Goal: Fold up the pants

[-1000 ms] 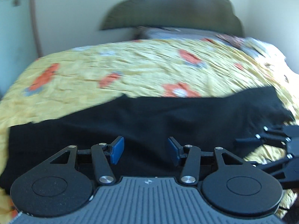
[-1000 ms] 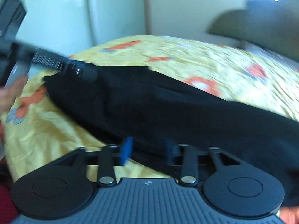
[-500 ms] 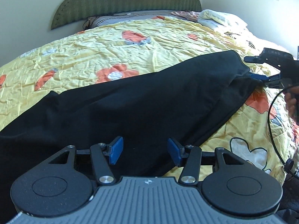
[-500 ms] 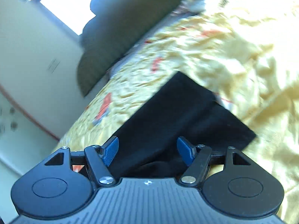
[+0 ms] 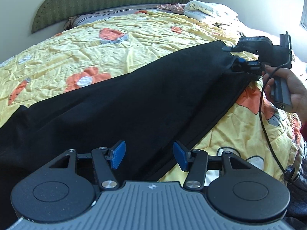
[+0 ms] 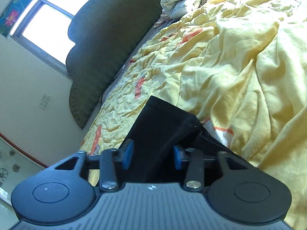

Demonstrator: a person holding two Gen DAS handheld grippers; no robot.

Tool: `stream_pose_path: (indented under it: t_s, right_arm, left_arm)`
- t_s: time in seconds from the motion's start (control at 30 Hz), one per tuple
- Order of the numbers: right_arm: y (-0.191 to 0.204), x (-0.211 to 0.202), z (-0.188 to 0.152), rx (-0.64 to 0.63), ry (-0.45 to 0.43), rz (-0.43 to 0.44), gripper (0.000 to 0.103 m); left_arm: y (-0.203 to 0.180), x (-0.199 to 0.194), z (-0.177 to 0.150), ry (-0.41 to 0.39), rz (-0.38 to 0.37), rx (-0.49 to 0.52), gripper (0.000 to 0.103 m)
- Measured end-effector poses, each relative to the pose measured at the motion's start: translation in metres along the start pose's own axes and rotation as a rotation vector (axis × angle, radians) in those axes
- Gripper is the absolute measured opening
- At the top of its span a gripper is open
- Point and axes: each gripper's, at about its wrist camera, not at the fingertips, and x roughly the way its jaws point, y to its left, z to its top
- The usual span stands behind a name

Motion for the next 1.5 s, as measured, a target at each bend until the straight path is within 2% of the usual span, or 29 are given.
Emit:
stream_pose_path:
  t_s: [0.1,0.33,0.5,0.57,0.67,0.93,1.0,1.17,1.33,1.37,1.4,1.5]
  right_arm:
    - [0.005,-0.002,0.005,-0.026,-0.011,0.023,0.008]
    - [0.050,-0.035,0.031,-0.085,-0.060,0.186,0.007]
    - [0.078,-0.048,0.045,-0.117,-0.090,0.264,0.007]
    - [0.079,-0.050,0.046,-0.117,-0.093,0.271,0.007]
    - [0.067,-0.049,0.042,-0.090,-0.093,0.234,0.007]
    - [-0.015,-0.016,0.010,0.089,0.061,0.006,0.010]
    - [-0.029,-0.011,0.004,0.145,0.080,-0.015,0.011]
    - [-0.035,-0.001,0.004,0.168,0.063,0.020,0.011]
    - [-0.031,0.012,0.010,0.190,0.074,0.078,0.011]
    - [-0.029,0.012,0.010,0.175,0.073,0.090,0.011]
    - [-0.025,0.010,0.010,0.163,0.067,0.098,0.005]
    - [-0.008,-0.003,0.013,0.171,0.038,0.212,0.004]
  left_arm:
    - [-0.009,0.005,0.004,-0.016,0.002,0.030,0.059]
    - [-0.031,0.017,0.008,-0.049,0.007,0.149,0.060]
    - [-0.046,0.024,0.005,-0.087,0.092,0.233,0.061]
    - [-0.049,0.026,0.005,-0.088,0.101,0.255,0.061]
    - [-0.053,0.025,0.004,-0.092,0.104,0.279,0.061]
    - [-0.044,0.023,0.003,-0.084,0.090,0.238,0.071]
    - [-0.042,0.024,0.004,-0.082,0.086,0.227,0.073]
    - [-0.041,0.027,0.002,-0.089,0.089,0.218,0.074]
    - [-0.045,0.026,-0.001,-0.111,0.108,0.251,0.076]
    - [-0.047,0.026,-0.001,-0.117,0.117,0.266,0.076]
    - [-0.050,0.026,-0.003,-0.126,0.126,0.286,0.076]
    - [-0.059,0.026,-0.006,-0.161,0.162,0.357,0.076]
